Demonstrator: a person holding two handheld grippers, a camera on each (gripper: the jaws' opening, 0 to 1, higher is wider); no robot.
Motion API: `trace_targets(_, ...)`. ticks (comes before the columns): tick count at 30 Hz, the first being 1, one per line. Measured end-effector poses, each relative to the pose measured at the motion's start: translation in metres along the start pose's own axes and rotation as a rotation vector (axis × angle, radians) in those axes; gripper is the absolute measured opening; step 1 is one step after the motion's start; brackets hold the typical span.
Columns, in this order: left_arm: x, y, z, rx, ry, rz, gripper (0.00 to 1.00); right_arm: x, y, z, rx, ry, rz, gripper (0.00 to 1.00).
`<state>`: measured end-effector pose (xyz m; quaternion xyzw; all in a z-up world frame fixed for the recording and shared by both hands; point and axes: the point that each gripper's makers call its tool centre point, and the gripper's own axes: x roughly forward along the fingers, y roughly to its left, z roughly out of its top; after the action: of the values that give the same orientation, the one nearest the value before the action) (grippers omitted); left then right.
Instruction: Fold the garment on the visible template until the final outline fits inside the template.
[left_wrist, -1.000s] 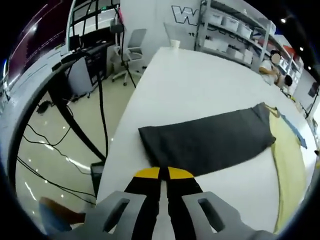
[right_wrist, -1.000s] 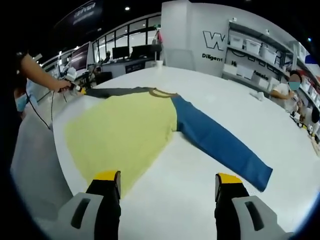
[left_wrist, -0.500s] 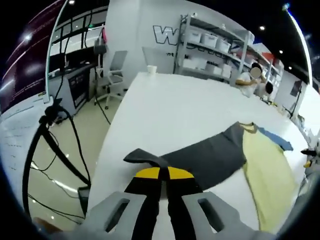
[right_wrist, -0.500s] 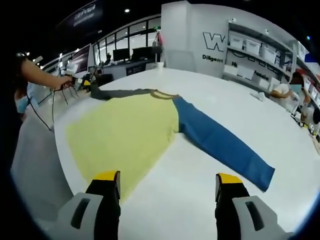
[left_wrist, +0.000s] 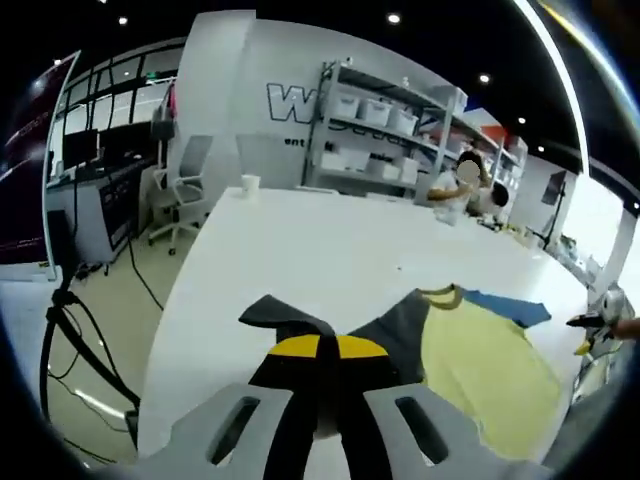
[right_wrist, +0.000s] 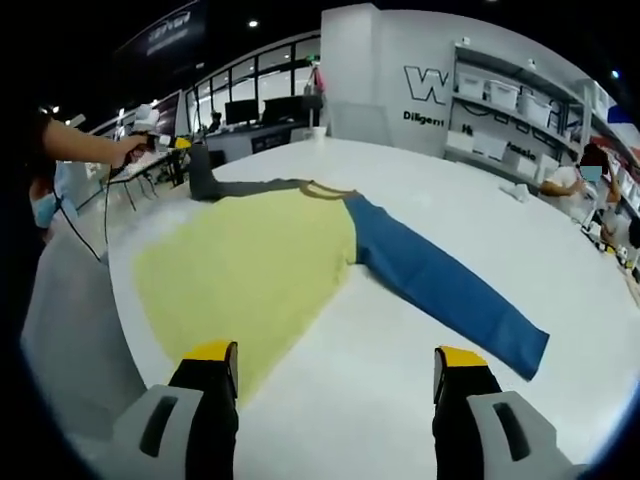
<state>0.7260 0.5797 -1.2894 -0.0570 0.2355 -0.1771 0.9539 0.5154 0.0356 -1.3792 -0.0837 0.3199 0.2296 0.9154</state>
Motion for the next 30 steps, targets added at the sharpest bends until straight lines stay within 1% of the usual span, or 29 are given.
trace_targets(2, 0.0, -0.01, 0.004, 0.015, -0.006, -0.023, 0.08, 0.0, 0.001, 0.001, -0.001, -0.003, 0.002, 0.77)
trace_targets(8, 0.004, -0.021, 0.017, 0.017, -0.023, -0.053, 0.08, 0.001, 0.002, 0.001, -0.001, -0.012, 0.004, 0.76)
trace_targets(12, 0.006, -0.032, 0.034, 0.028, -0.044, -0.083, 0.08, 0.001, 0.002, 0.002, -0.001, -0.016, 0.003, 0.76)
trace_targets(15, 0.006, -0.048, 0.05, 0.034, -0.071, -0.117, 0.08, 0.0, 0.002, 0.004, 0.0, -0.02, 0.002, 0.76)
trace_targets(17, 0.007, -0.059, 0.057, 0.044, -0.08, -0.141, 0.08, -0.001, 0.001, 0.004, -0.001, -0.021, 0.002, 0.76)
trace_targets(21, 0.01, -0.074, 0.066, 0.062, -0.091, -0.181, 0.08, -0.002, -0.001, 0.004, 0.003, -0.025, -0.001, 0.76)
trace_targets(23, 0.01, -0.085, 0.073, 0.062, -0.101, -0.206, 0.08, -0.003, -0.001, 0.004, 0.006, -0.029, -0.003, 0.76)
trace_targets(27, 0.012, -0.106, 0.084, 0.092, -0.118, -0.257, 0.08, -0.005, -0.002, 0.004, 0.002, -0.031, -0.004, 0.76)
trace_targets(30, 0.014, -0.116, 0.092, 0.091, -0.131, -0.283, 0.08, -0.007, -0.003, 0.005, 0.004, -0.036, -0.003, 0.77)
